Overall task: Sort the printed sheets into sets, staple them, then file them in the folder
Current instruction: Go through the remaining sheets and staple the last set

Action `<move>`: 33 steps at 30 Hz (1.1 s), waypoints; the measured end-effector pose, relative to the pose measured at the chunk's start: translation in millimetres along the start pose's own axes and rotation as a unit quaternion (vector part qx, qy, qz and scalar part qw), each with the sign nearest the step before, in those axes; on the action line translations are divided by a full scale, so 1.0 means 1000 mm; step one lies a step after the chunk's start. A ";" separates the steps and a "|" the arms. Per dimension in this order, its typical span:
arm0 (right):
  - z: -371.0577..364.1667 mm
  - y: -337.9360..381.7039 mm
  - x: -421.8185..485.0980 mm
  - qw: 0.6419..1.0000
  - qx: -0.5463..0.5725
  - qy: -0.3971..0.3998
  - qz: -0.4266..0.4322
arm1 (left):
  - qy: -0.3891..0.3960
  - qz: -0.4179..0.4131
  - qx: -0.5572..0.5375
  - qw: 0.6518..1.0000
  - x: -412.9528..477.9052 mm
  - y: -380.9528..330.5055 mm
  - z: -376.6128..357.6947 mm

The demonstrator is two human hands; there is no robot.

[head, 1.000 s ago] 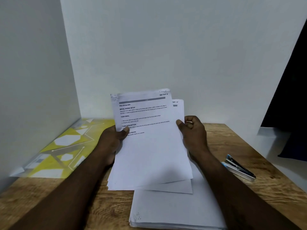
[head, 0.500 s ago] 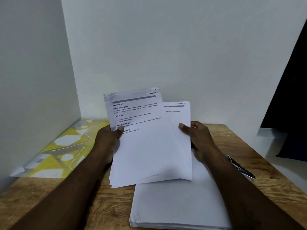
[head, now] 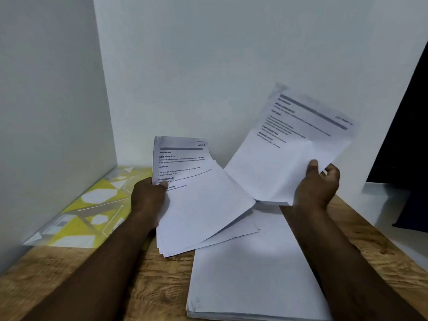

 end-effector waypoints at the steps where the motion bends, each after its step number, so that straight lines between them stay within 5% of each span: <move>1: 0.004 0.000 0.001 1.000 -0.002 -0.012 -0.001 | 0.004 0.005 0.001 1.000 -0.001 0.000 0.000; 11: 0.010 0.009 0.000 0.998 -0.031 -0.030 0.049 | -0.053 -0.082 0.144 0.985 -0.009 -0.014 0.002; 20: -0.044 -0.025 -0.053 0.954 -0.090 0.284 -0.025 | 0.089 0.036 -0.033 0.995 -0.015 -0.002 -0.018; 33: -0.057 -0.016 -0.086 0.925 -0.012 0.363 -0.116 | 0.140 0.072 -0.048 0.986 -0.028 -0.006 -0.021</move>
Point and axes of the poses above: each hand's wrist, its own x-axis towards the middle knuckle, its own z-axis out of the back of the hand, y = z × x, the point moved 6 cm from there along x, towards the middle knuckle, and after that the axes turned 12 degrees about z, right-handed, at the moved point
